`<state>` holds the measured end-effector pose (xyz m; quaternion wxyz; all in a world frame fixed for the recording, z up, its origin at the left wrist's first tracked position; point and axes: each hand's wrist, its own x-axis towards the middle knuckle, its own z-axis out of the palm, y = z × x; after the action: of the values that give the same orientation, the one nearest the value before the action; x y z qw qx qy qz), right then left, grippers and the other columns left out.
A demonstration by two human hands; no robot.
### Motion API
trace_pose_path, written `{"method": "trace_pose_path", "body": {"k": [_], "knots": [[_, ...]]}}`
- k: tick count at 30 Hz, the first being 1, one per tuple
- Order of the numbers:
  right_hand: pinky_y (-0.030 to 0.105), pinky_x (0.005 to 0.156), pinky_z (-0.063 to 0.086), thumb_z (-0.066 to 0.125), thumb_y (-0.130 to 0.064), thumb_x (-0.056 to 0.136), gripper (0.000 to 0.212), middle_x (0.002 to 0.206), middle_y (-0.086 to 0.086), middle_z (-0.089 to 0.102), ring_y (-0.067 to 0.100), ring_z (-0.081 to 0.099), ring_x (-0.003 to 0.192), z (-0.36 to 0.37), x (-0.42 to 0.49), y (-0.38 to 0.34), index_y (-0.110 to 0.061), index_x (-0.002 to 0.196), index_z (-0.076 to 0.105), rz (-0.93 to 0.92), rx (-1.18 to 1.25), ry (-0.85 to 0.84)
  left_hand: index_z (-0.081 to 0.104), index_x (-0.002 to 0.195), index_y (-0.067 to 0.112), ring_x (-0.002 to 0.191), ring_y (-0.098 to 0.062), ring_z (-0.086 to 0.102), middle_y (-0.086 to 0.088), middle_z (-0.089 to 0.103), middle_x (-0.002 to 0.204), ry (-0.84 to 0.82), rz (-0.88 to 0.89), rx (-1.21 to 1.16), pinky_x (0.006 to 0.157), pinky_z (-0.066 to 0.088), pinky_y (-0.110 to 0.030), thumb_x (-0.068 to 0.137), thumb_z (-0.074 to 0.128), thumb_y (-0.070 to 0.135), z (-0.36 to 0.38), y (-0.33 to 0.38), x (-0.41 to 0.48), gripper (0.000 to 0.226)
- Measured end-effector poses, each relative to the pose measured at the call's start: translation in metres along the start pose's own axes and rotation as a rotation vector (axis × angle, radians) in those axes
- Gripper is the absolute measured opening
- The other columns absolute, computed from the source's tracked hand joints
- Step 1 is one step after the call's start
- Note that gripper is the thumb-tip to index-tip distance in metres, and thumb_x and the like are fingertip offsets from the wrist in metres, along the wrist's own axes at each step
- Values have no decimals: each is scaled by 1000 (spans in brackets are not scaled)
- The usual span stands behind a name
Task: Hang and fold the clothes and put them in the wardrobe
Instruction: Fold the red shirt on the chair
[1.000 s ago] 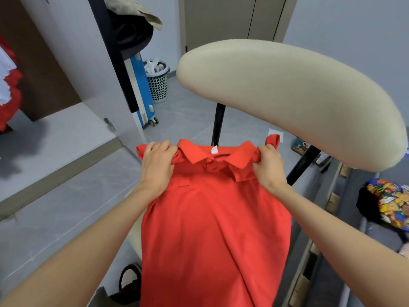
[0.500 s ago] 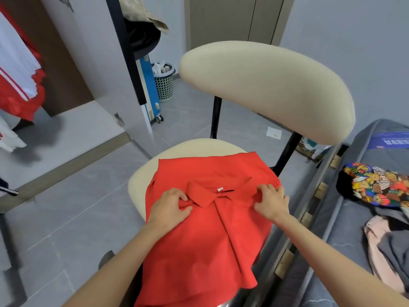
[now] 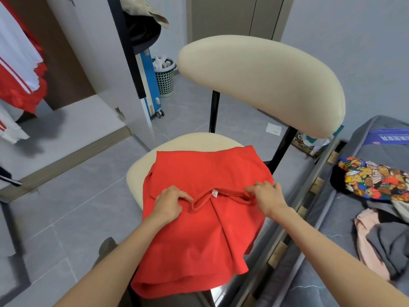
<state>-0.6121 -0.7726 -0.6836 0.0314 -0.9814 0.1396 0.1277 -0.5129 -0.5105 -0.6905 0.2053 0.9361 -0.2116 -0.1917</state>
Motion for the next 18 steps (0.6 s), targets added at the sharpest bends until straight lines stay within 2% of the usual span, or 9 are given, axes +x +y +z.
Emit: {"method": "trace_pose_path", "body": {"k": [3,5,6,8,9,11,14,18], "knots": [[35,94,34,52,-15,86,39,118,-9,57,22,44,112,-7,3,-3,-40,115,64,-34,89,127,73,105,33,120,-22,49,2,61,121,185,-3,-155,104,36,-36,85,45,0,-4,8,1,48],[37,100,36,56,-15,80,51,127,-8,53,24,43,116,-8,5,-8,-36,126,56,-152,255,21,63,121,36,124,-20,45,5,55,128,144,95,-178,107,34,-34,89,54,21,-5,18,-1,36],[39,102,37,59,-16,77,61,132,-7,48,25,41,118,-7,4,-10,-34,134,49,-195,298,-90,55,131,37,126,-18,41,7,50,132,56,150,-124,107,33,-33,86,61,34,-4,22,-3,45],[42,101,40,66,-20,73,80,137,-6,39,27,38,119,-4,-1,-12,-33,144,33,-231,239,-233,33,146,39,129,-16,35,10,39,139,-84,222,103,105,34,-36,76,70,51,0,26,-5,81],[41,98,42,66,-19,73,82,137,-6,37,26,39,118,-1,-3,-12,-33,145,29,-228,212,-232,25,149,38,129,-16,35,9,37,139,-98,233,207,104,36,-38,76,72,49,2,27,-5,89],[39,90,47,60,-12,81,69,131,-3,41,26,44,116,5,-7,-11,-31,142,36,-200,227,-118,24,150,37,126,-18,40,5,41,133,-39,215,275,100,39,-36,84,69,34,8,26,-5,79],[39,84,49,49,-11,92,40,118,0,51,25,50,111,8,-9,-11,-25,130,51,-175,200,81,44,140,35,117,-19,47,4,50,122,142,238,257,89,43,-33,94,52,15,8,25,-7,52],[40,70,52,57,-1,87,36,110,3,58,27,49,101,2,-9,-8,-20,116,67,-179,192,394,68,121,24,93,-30,57,-5,61,109,411,416,340,71,47,-37,80,61,-6,-1,21,-6,51]]}}
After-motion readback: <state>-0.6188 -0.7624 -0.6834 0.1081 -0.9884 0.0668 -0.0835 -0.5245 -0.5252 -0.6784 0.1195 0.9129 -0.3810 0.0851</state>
